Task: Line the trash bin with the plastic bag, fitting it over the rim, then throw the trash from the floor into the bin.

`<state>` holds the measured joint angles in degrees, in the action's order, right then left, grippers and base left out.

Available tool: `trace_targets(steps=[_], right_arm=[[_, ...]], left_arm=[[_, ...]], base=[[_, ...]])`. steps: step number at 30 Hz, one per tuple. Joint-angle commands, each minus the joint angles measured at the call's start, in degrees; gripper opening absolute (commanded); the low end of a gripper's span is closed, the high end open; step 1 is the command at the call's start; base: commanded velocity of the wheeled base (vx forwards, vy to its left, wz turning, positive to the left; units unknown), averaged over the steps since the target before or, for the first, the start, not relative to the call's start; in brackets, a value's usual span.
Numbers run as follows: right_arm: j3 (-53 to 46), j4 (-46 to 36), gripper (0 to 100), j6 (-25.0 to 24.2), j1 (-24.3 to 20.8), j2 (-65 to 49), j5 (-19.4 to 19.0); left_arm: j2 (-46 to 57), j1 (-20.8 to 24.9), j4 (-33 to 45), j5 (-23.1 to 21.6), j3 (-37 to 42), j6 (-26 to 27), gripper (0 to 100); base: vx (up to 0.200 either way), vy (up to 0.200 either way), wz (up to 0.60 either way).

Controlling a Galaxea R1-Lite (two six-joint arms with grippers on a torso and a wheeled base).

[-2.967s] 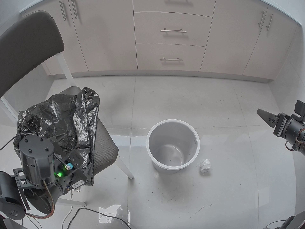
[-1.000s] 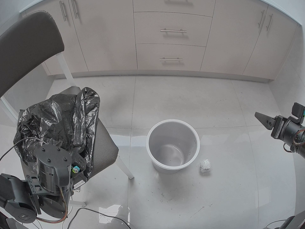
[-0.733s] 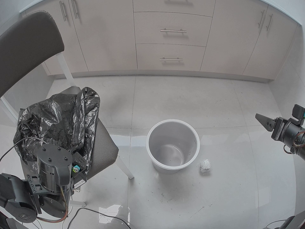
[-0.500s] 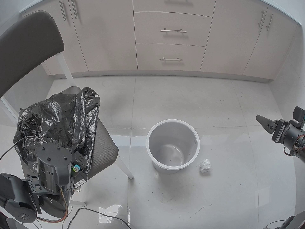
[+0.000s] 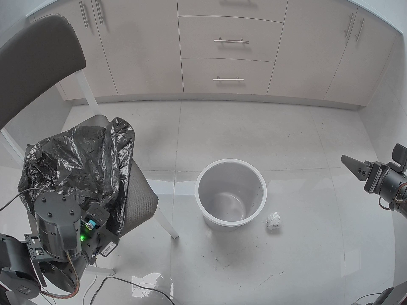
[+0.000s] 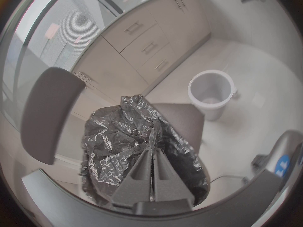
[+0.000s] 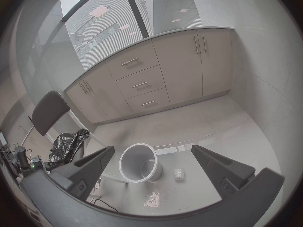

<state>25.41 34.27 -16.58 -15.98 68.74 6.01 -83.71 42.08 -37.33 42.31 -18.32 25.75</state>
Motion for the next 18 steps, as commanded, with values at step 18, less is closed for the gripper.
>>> trace_targets(steps=[18], right_arm=[[11.2,6.2,100,-0.1,-5.8,16.8,-1.8]], left_arm=[[8.2,-10.4,-0.4,-46.7,-17.9,-38.8,0]], base=[[0.0,0.0,0.0]])
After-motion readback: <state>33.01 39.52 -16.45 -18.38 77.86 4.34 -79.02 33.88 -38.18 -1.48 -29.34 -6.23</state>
